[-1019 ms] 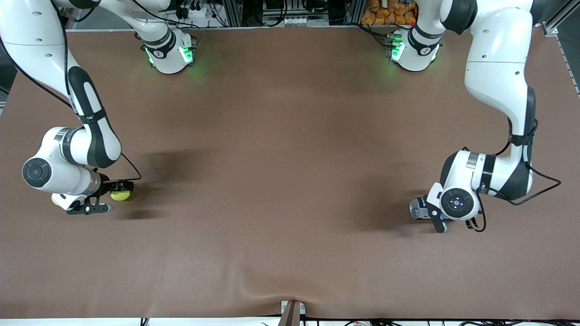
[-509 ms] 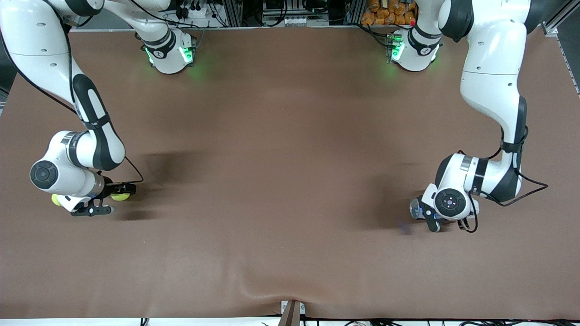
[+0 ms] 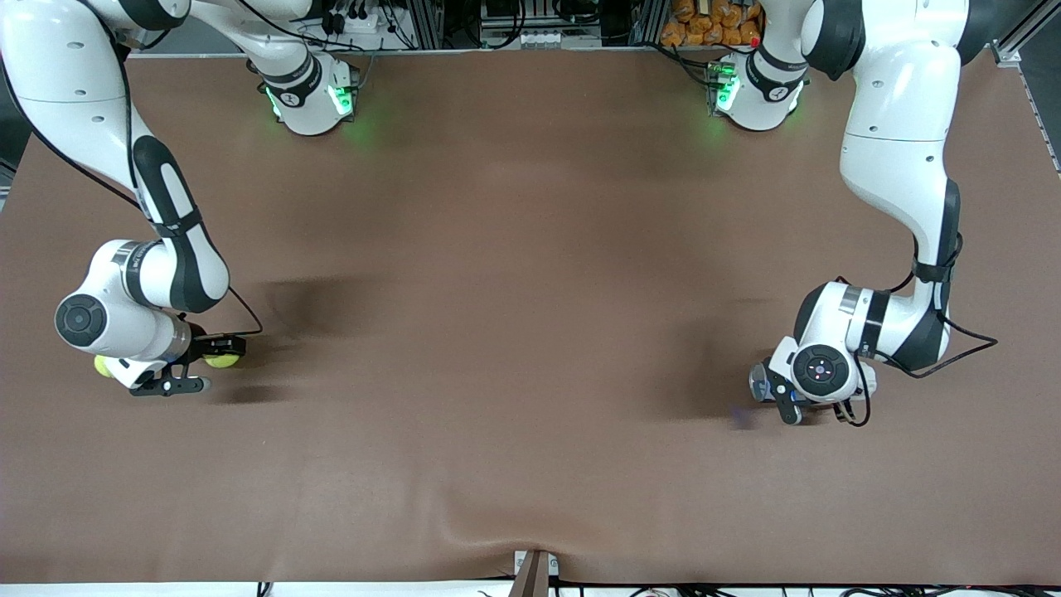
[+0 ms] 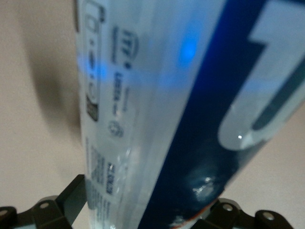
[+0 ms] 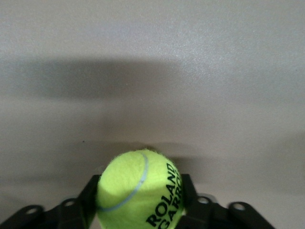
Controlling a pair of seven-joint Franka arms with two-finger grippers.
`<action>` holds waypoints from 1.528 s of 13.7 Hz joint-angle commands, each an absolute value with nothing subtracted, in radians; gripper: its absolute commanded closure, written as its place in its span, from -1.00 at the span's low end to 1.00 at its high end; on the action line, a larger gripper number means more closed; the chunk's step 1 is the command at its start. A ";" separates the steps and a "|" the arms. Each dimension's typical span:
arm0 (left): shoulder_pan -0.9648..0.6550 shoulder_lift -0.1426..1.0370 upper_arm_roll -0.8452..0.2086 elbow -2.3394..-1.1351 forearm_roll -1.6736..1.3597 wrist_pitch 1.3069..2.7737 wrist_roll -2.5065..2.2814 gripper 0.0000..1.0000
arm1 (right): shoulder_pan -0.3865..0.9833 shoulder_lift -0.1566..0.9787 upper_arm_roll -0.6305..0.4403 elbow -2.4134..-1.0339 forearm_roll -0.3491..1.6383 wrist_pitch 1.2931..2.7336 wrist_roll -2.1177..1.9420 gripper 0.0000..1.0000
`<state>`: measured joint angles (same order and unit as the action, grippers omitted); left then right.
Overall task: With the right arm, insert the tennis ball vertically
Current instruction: 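Grasp the tennis ball with the right gripper while the left gripper grasps the can, then lift the ball with the right gripper while the left gripper stands the can upright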
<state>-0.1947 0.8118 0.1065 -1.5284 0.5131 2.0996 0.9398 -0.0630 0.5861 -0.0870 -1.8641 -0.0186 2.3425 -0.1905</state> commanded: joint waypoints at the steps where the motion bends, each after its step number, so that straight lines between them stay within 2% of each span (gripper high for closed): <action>1: -0.190 0.815 0.106 -1.543 0.535 2.129 0.950 -0.79 | -0.071 0.575 -0.081 -1.856 -0.026 2.335 -0.207 0.62; 2: -0.190 0.815 0.106 -1.543 0.535 2.129 0.950 -0.57 | -0.071 0.565 -0.083 -1.844 -0.026 2.320 -0.222 0.80; 4: -0.190 0.815 0.106 -1.543 0.534 2.129 0.950 -0.38 | -0.071 0.528 -0.083 -1.794 -0.026 2.217 -0.222 0.95; 5: -0.190 0.816 0.106 -1.543 0.534 2.129 0.950 -0.35 | -0.071 0.509 -0.083 -1.757 -0.025 2.145 -0.222 1.00; 11: -0.193 0.776 0.100 -1.516 0.514 2.128 1.048 -0.38 | -0.069 0.477 -0.084 -1.453 -0.018 1.800 -0.215 1.00; 14: -0.186 0.732 0.042 -1.509 0.486 2.125 1.065 -0.37 | -0.074 0.474 -0.084 -1.327 -0.020 1.665 -0.212 1.00; 18: -0.186 0.667 -0.052 -1.509 0.346 2.125 1.063 -0.36 | -0.069 0.394 -0.080 -1.284 -0.025 1.621 -0.118 1.00; 21: -0.186 0.612 -0.133 -1.484 0.153 2.125 1.058 -0.35 | -0.069 0.377 -0.078 -1.284 -0.018 1.620 -0.104 1.00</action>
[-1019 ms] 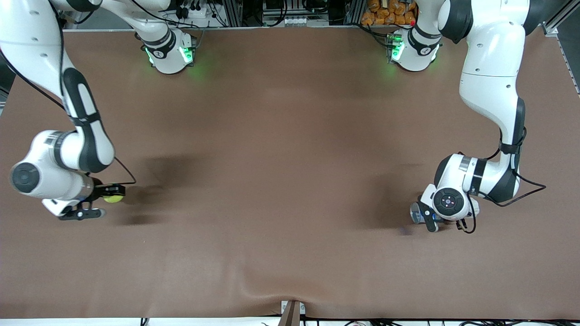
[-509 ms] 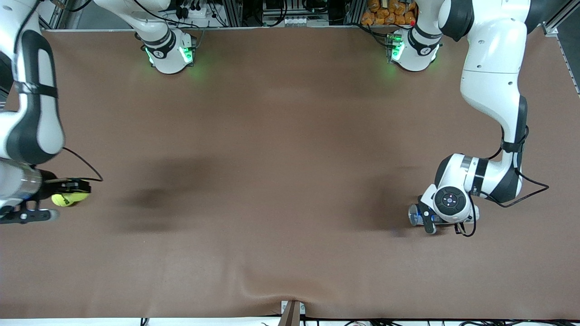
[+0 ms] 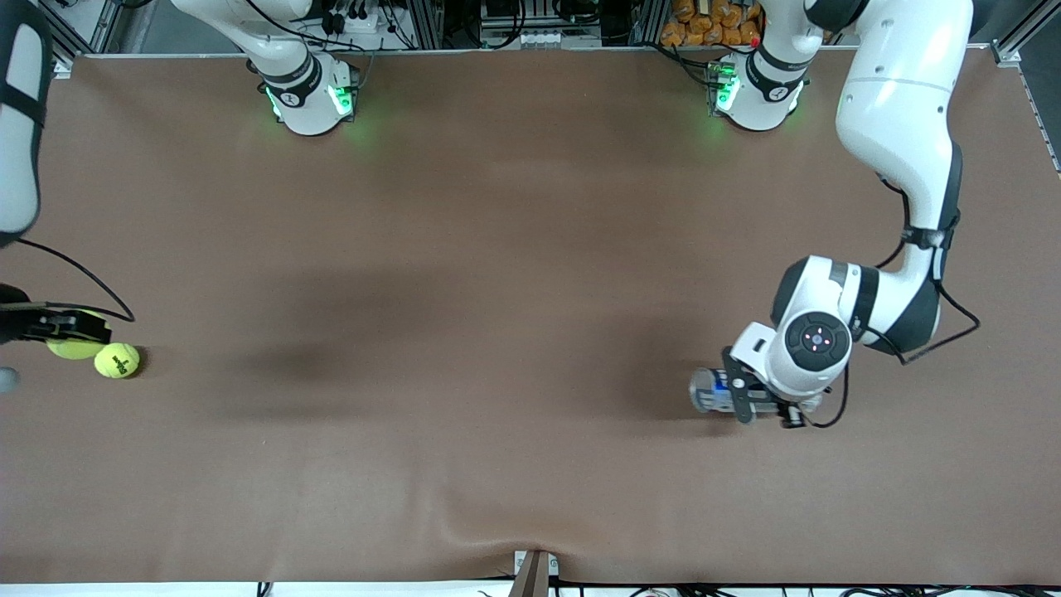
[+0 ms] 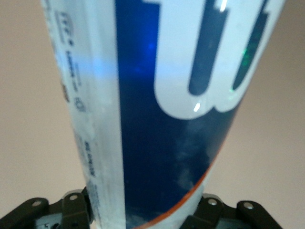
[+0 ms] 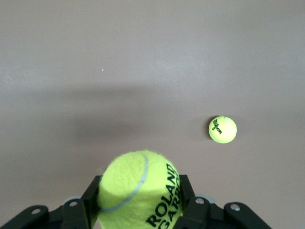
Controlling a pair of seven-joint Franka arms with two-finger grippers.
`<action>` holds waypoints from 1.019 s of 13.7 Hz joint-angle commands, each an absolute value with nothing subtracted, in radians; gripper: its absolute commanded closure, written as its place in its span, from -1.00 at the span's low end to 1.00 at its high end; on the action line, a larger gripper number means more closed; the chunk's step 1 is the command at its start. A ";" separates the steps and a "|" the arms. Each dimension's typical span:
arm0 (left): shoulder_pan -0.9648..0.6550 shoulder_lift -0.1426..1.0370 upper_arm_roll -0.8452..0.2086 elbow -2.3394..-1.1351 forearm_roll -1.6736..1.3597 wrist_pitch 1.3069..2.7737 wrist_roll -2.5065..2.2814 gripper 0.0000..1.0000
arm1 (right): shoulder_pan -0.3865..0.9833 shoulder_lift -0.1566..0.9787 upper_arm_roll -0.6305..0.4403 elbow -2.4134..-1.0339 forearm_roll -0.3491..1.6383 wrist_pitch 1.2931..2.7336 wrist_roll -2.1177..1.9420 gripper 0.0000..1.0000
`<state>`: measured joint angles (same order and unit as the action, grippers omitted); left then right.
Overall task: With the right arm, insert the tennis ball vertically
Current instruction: 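Lift the ball with the right gripper while the left gripper stands the can upright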
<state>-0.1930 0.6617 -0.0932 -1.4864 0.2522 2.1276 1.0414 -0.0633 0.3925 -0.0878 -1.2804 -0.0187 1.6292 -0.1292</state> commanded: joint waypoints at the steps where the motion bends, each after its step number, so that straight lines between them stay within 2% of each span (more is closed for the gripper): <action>1: -0.187 0.611 -0.152 -1.464 0.079 2.125 1.052 -0.34 | -0.069 0.367 -0.081 -1.284 -0.018 1.620 -0.101 1.00; 3: -0.193 0.611 -0.187 -1.445 -0.058 2.131 1.043 -0.33 | -0.071 0.365 -0.081 -1.284 -0.017 1.620 -0.100 1.00; 5: -0.225 0.623 -0.219 -1.419 -0.144 2.207 1.004 -0.27 | -0.071 0.365 -0.081 -1.284 -0.017 1.620 -0.100 1.00; 8: -0.328 0.652 -0.229 -1.420 -0.173 2.373 0.860 -0.28 | -0.069 0.367 -0.080 -1.284 -0.017 1.620 -0.100 1.00; 14: -0.497 0.771 -0.229 -1.448 -0.323 2.811 0.660 -0.27 | -0.061 0.367 -0.078 -1.284 -0.015 1.621 -0.054 1.00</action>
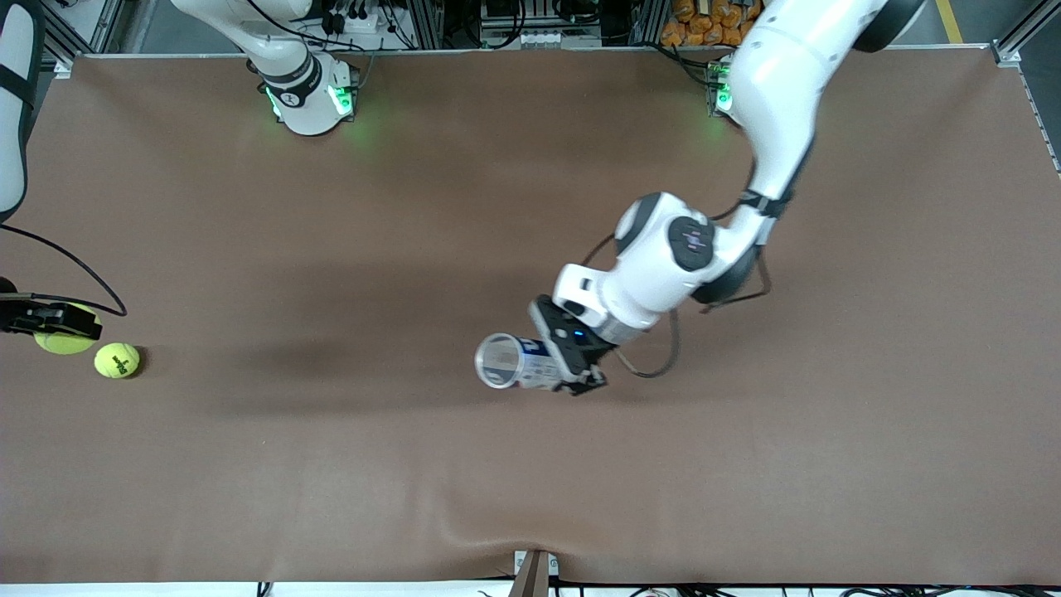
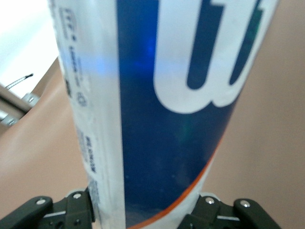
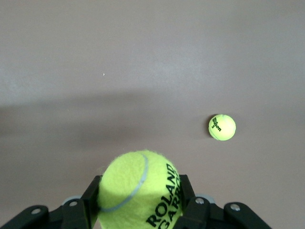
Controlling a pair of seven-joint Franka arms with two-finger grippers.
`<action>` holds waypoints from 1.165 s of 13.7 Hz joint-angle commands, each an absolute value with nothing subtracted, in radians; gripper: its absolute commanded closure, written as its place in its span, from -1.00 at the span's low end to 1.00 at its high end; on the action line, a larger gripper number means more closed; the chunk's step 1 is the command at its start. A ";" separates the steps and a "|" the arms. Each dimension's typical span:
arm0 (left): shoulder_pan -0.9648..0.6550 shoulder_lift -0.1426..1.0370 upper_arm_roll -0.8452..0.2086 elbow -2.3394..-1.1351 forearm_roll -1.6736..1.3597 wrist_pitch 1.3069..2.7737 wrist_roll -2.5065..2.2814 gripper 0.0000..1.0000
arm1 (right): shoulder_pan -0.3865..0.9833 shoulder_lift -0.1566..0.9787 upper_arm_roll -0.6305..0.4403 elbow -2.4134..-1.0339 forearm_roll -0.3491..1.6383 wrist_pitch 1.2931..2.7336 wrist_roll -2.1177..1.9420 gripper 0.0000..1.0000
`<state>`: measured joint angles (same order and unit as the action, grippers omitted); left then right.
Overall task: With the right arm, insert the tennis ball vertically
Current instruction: 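Lift the ball with the right gripper while the left gripper stands the can upright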
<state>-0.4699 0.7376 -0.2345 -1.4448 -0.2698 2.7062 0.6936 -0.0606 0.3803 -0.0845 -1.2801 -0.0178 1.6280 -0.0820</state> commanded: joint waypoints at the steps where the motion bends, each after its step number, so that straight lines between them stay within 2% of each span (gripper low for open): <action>1: -0.515 0.790 -0.230 -1.463 -0.363 2.886 0.651 -0.27 | -0.061 0.367 -0.078 -1.284 -0.015 1.621 -0.052 1.00; 3: -0.558 0.827 -0.230 -1.482 -0.455 3.035 0.653 -0.27 | -0.045 0.367 -0.071 -1.284 -0.015 1.621 0.004 1.00; 7: -0.673 0.914 -0.230 -1.477 -0.653 3.273 0.650 -0.27 | 0.072 0.368 -0.057 -1.282 -0.017 1.621 0.318 1.00; 11: -0.771 0.986 -0.230 -1.468 -0.753 3.422 0.632 -0.27 | 0.199 0.370 -0.055 -1.282 -0.017 1.621 0.527 1.00; 16: -0.831 1.055 -0.229 -1.445 -0.753 3.542 0.545 -0.28 | 0.320 0.385 -0.057 -1.282 0.014 1.646 0.776 1.00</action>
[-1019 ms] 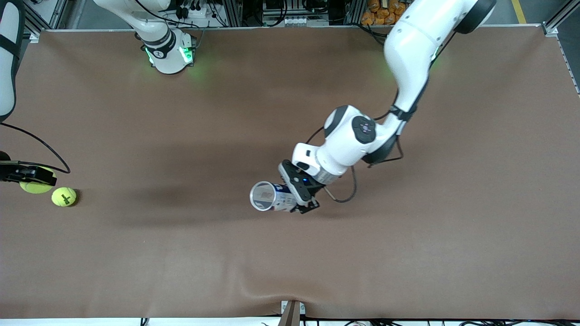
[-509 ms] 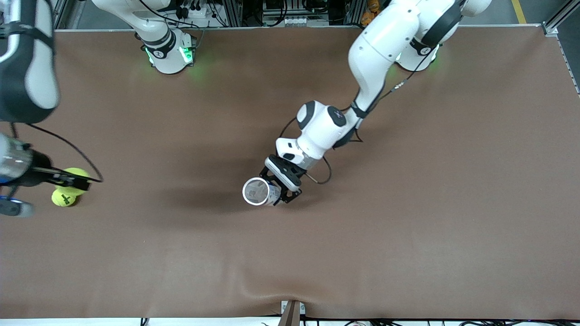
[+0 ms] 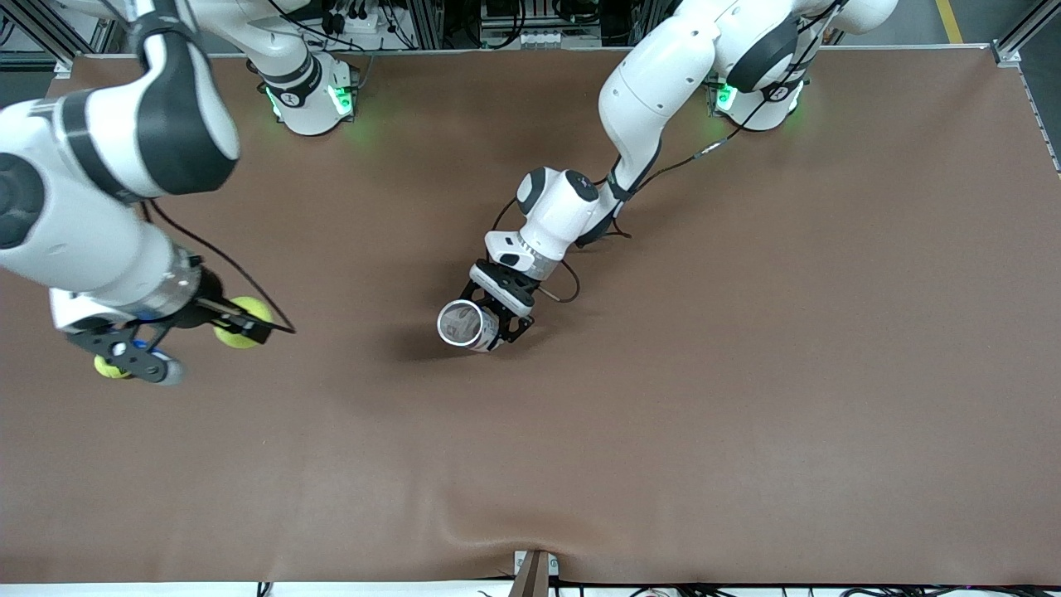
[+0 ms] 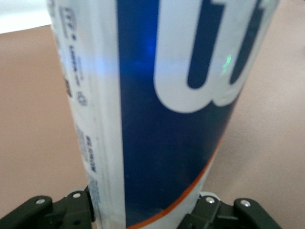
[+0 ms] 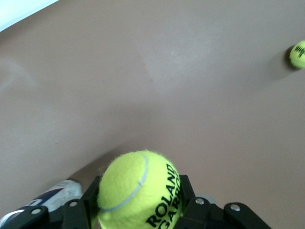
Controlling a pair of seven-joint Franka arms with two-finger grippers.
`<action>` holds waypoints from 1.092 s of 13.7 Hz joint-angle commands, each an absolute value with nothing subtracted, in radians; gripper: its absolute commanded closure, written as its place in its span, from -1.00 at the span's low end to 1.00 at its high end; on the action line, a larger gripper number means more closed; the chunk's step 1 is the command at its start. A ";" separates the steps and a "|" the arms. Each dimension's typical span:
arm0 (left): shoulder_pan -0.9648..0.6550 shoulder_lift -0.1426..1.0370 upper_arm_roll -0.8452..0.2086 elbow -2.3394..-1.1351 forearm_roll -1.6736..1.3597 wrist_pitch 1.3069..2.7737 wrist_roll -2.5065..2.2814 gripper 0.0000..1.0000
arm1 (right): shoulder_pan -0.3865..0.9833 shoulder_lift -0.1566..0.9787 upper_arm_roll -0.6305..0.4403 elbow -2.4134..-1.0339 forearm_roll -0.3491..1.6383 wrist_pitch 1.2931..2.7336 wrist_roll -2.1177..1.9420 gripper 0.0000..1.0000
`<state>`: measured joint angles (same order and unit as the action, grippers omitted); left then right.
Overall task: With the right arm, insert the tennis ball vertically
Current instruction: 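Move the held ball over the can opening with the right gripper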
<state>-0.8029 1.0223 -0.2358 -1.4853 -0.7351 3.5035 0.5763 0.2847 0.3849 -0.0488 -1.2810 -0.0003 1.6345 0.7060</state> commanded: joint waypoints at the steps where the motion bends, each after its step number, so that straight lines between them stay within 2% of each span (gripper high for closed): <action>1: -0.841 1.064 -0.229 -1.439 -0.753 3.551 0.535 -0.28 | 0.336 0.390 -0.057 -1.282 0.015 1.664 0.819 1.00; 10: -0.881 1.086 -0.218 -1.420 -0.755 3.554 0.515 -0.30 | 0.538 0.500 -0.058 -1.284 0.015 1.782 1.187 1.00; 15: -0.920 1.123 -0.183 -1.379 -0.753 3.554 0.515 -0.32 | 0.552 0.503 -0.057 -1.292 0.133 1.772 1.174 1.00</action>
